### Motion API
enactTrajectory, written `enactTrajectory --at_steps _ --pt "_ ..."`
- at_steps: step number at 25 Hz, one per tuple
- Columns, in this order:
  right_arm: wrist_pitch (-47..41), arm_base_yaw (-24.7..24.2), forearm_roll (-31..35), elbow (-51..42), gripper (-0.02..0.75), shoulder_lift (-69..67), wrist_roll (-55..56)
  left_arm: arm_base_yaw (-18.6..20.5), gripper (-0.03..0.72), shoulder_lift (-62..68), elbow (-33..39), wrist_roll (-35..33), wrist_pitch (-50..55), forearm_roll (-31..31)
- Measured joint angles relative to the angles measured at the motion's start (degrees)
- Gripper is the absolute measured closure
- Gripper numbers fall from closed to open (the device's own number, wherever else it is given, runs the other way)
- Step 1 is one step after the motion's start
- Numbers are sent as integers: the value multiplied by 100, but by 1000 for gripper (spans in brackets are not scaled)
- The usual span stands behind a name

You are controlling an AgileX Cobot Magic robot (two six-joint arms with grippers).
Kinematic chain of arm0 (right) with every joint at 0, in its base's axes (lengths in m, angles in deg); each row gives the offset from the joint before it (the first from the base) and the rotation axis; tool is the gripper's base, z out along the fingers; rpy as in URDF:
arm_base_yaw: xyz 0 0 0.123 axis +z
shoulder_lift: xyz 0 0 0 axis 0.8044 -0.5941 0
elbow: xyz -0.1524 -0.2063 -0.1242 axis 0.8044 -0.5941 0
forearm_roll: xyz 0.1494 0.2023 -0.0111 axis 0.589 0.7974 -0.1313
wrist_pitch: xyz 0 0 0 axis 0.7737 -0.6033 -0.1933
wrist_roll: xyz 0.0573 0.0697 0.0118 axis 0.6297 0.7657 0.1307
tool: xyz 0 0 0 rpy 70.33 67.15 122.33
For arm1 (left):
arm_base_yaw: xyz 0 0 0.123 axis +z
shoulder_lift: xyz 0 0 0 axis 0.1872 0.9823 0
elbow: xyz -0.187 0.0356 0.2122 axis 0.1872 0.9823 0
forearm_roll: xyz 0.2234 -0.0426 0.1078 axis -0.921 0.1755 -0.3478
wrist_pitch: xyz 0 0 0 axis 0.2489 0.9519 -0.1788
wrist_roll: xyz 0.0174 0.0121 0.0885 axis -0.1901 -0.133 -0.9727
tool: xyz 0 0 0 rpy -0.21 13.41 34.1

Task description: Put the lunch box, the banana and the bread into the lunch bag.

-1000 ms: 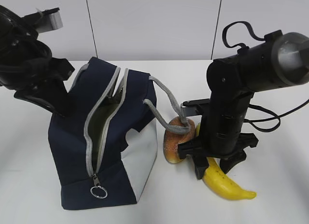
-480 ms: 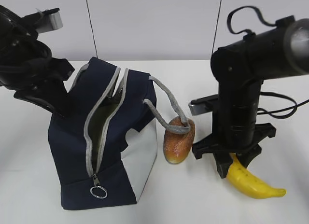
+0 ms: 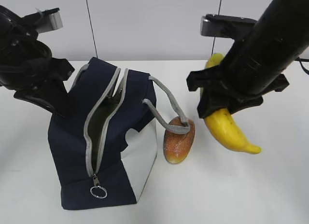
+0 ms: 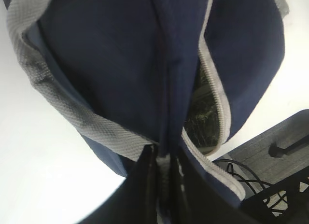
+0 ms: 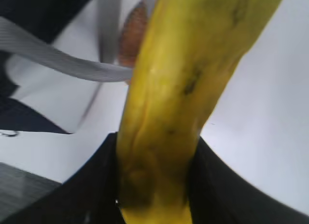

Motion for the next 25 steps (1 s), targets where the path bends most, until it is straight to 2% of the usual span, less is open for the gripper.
enactTrajectory --at_steps 12,20,23,25 --pt "1212 0 4180 538 451 -125 -2292 0 666 0 0 0 0 0" --pt "1474 0 7599 538 451 -856 -4477 0 665 0 0 0 -26 0" --pt "1354 0 8394 538 451 -1225 -5094 0 665 0 0 0 -26 0" --pt "1226 0 8628 538 451 -1452 -5303 0 665 0 0 0 -35 0"
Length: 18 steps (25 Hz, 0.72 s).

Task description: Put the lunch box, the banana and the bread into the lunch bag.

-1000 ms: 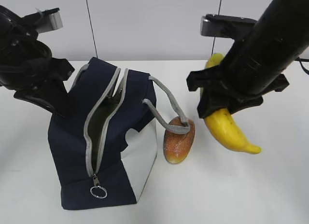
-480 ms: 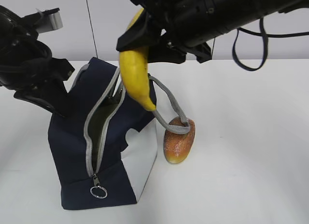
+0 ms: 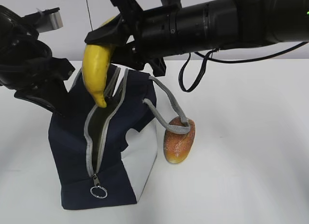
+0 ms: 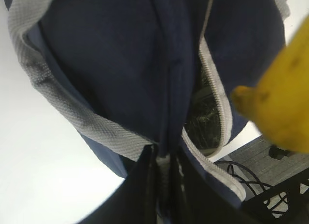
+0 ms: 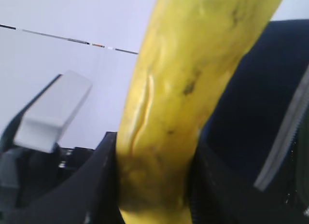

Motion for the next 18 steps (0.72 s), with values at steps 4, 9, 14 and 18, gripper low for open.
enactTrajectory --at_steps 4,9,14,18 --pt "-304 0 26 0 451 -486 -134 0 665 0 0 0 0 0" --pt "-879 0 -621 0 451 -883 -138 0 664 0 0 0 0 -51" --pt "-1049 0 -1695 9 451 -906 392 0 664 0 0 0 -31 -99" --pt "-1074 0 -2008 43 450 -906 590 0 664 0 0 0 -63 -98"
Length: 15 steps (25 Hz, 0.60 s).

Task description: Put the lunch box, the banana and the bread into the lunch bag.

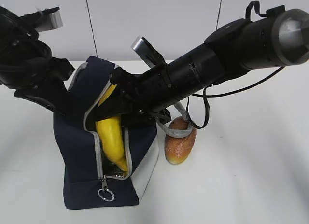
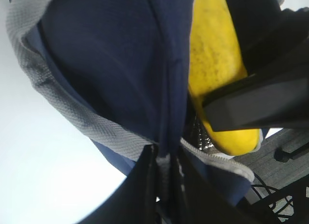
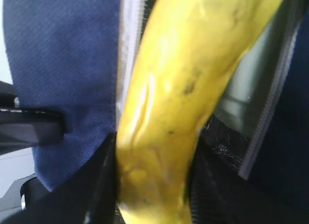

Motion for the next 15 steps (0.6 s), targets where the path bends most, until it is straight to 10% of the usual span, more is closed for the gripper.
enactTrajectory --at_steps 4,9,15 --pt "0 0 -144 12 385 0 67 0 664 0 0 0 -9 0" --pt "-60 0 -614 48 124 0 198 0 664 0 0 0 -9 -4" --pt "-369 10 -1637 608 71 0 824 0 664 0 0 0 -9 -13"
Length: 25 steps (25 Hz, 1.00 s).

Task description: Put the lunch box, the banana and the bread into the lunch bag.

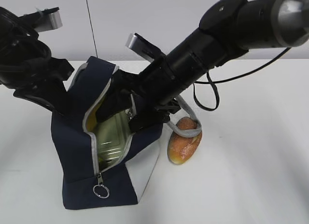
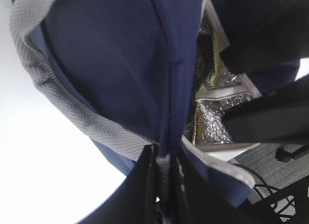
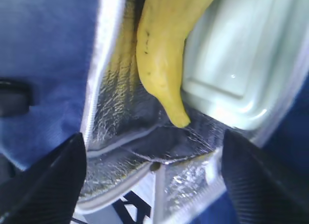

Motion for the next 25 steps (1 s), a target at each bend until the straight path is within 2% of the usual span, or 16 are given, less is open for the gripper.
enactTrajectory --at_steps 7,13,19,25 --pt "-891 0 -1582 993 87 0 1040 0 663 0 0 0 0 0" --pt "-1237 0 -2362 1529 158 0 1447 0 663 0 0 0 0 -4" --pt "-1283 0 -3612 1576 172 120 2274 29 662 0 0 31 10 -84" --pt "-1296 0 -4459 1297 172 665 2704 391 662 0 0 277 32 -93"
